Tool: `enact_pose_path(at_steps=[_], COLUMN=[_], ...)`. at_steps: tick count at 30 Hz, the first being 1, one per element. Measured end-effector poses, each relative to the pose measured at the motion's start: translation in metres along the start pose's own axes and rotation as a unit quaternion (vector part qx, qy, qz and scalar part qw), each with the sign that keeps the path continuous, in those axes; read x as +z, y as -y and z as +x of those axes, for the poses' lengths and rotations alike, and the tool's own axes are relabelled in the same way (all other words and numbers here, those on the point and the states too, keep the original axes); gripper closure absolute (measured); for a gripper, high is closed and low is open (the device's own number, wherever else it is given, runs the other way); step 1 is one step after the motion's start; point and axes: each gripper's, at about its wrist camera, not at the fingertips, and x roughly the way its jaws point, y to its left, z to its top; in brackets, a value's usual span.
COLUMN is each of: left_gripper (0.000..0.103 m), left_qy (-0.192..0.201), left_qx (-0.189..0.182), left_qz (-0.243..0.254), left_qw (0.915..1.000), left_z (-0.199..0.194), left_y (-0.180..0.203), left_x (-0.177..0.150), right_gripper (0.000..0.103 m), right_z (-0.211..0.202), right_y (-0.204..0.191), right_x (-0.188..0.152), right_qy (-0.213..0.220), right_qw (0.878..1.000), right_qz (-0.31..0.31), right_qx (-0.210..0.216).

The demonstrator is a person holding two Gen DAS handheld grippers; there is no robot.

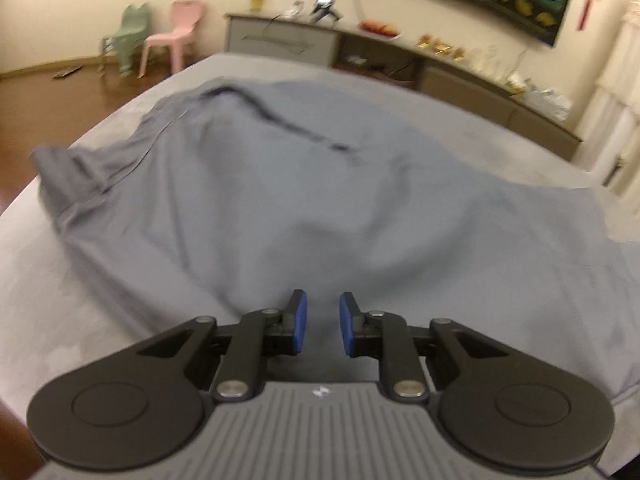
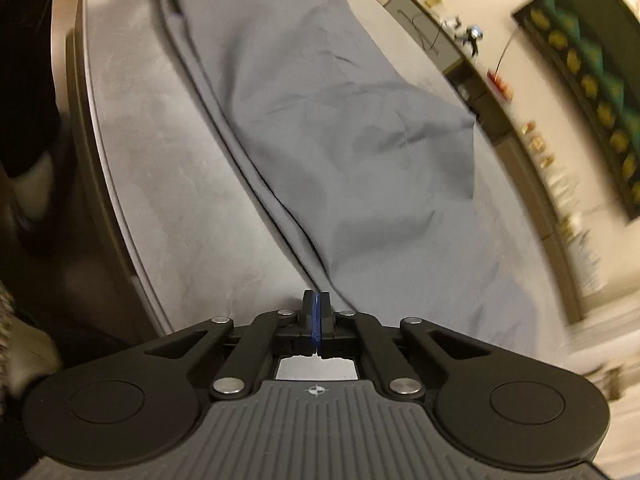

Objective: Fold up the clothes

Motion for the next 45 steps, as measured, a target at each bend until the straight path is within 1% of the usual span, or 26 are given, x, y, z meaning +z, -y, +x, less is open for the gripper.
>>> enact_pose_path(at_steps=[2,3,4,7,10,17,20,21,23,24,25,26,27,29,30,33,34,35,36,37,38,39,40,42,43,45], left_gripper=[0.085,0.084,0.084,0.084,0.085,0.087,0.087,0.086,0.083,0.082,0.08,0.079,0.078,0.078,0.078,0.078,0.078,0.078,0.076,0.072,0.07,0.065,0.06,0.052,0.047,0.043], left_qy=[-0.005,-0.005,-0.005,-0.002,-0.001,-0.01,-0.02,-0.024,-0.023,-0.02,-0.015,-0.009,-0.002,0.014,0.02,0.037,0.041,0.041,0.04,0.038,0.037,0.034,0.031,0.029,0.028,0.025], left_qx=[0.011,0.017,0.024,0.043,0.062,0.087,0.096,0.094,0.082,0.075,0.07,0.064,0.062,0.071,0.077,0.09,0.094,0.096,0.102,0.111,0.118,0.122,0.122,0.116,0.11,0.096], left_qz=[-0.006,-0.008,-0.008,-0.02,-0.027,-0.05,-0.06,-0.068,-0.079,-0.084,-0.09,-0.095,-0.103,-0.129,-0.148,-0.216,-0.236,-0.253,-0.271,-0.291,-0.31,-0.33,-0.351,-0.391,-0.402,-0.416], left_qw=[0.9999,0.9998,0.9997,0.9989,0.9977,0.9949,0.9934,0.9929,0.9932,0.9934,0.9934,0.9934,0.9927,0.989,0.9858,0.9716,0.9664,0.9619,0.9564,0.9496,0.9427,0.9355,0.9279,0.9127,0.9086,0.9038], left_z=[-0.001,-0.003,-0.006,-0.012,-0.017,-0.023,-0.021,-0.022,-0.027,-0.03,-0.034,-0.038,-0.043,-0.051,-0.055,-0.065,-0.068,-0.07,-0.072,-0.073,-0.074,-0.074,-0.073,-0.07,-0.067,-0.057], left_y=[-0.001,0.0,0.002,0.001,-0.002,-0.004,0.003,0.005,0.013,0.017,0.018,0.018,0.016,0.003,-0.009,-0.053,-0.068,-0.081,-0.094,-0.107,-0.119,-0.129,-0.138,-0.152,-0.155,-0.161], left_x=[-0.004,-0.006,-0.009,-0.014,-0.017,-0.02,-0.013,-0.011,-0.005,-0.002,0.001,0.004,0.007,0.014,0.017,0.022,0.023,0.023,0.021,0.018,0.015,0.011,0.007,-0.002,-0.005,-0.007], right_gripper=[0.103,0.103,0.099,0.098,0.098,0.098,0.097,0.095,0.087,0.069,0.045,0.037,0.032,0.033,0.035,0.065,0.065,0.065,0.064,0.06,0.054,0.042,0.034,0.031,0.03,0.028], right_z=[-0.01,-0.015,-0.015,0.011,0.037,0.016,-0.003,-0.003,-0.003,-0.003,-0.003,-0.003,-0.003,-0.003,-0.003,-0.003,-0.005,-0.008,-0.011,-0.014,-0.013,-0.01,-0.008,-0.004,-0.002,0.0], right_y=[0.034,0.052,0.067,0.114,0.154,0.162,0.151,0.155,0.165,0.17,0.174,0.179,0.184,0.193,0.198,0.212,0.212,0.211,0.211,0.21,0.216,0.223,0.226,0.227,0.227,0.225], right_x=[0.002,0.002,0.002,-0.013,-0.049,-0.152,-0.185,-0.191,-0.203,-0.21,-0.216,-0.222,-0.228,-0.24,-0.246,-0.264,-0.266,-0.269,-0.272,-0.274,-0.276,-0.277,-0.277,-0.276,-0.274,-0.268], right_qy=[0.034,0.05,0.06,0.051,0.021,-0.002,0.004,0.007,0.015,0.019,0.023,0.027,0.031,0.039,0.043,0.055,0.057,0.065,0.075,0.084,0.082,0.078,0.073,0.071,0.071,0.07], right_qw=[0.995,0.989,0.983,0.966,0.932,0.884,0.874,0.868,0.854,0.847,0.84,0.832,0.825,0.809,0.801,0.776,0.771,0.761,0.75,0.738,0.727,0.717,0.711,0.704,0.7,0.7], right_qz=[0.088,0.136,0.169,0.253,0.356,0.458,0.476,0.487,0.51,0.521,0.533,0.544,0.555,0.577,0.588,0.619,0.625,0.637,0.65,0.664,0.676,0.688,0.694,0.699,0.702,0.702], right_qx=[0.021,0.03,0.024,-0.016,-0.058,-0.095,-0.098,-0.099,-0.101,-0.102,-0.102,-0.103,-0.104,-0.106,-0.107,-0.109,-0.108,-0.102,-0.095,-0.088,-0.086,-0.085,-0.091,-0.103,-0.109,-0.115])
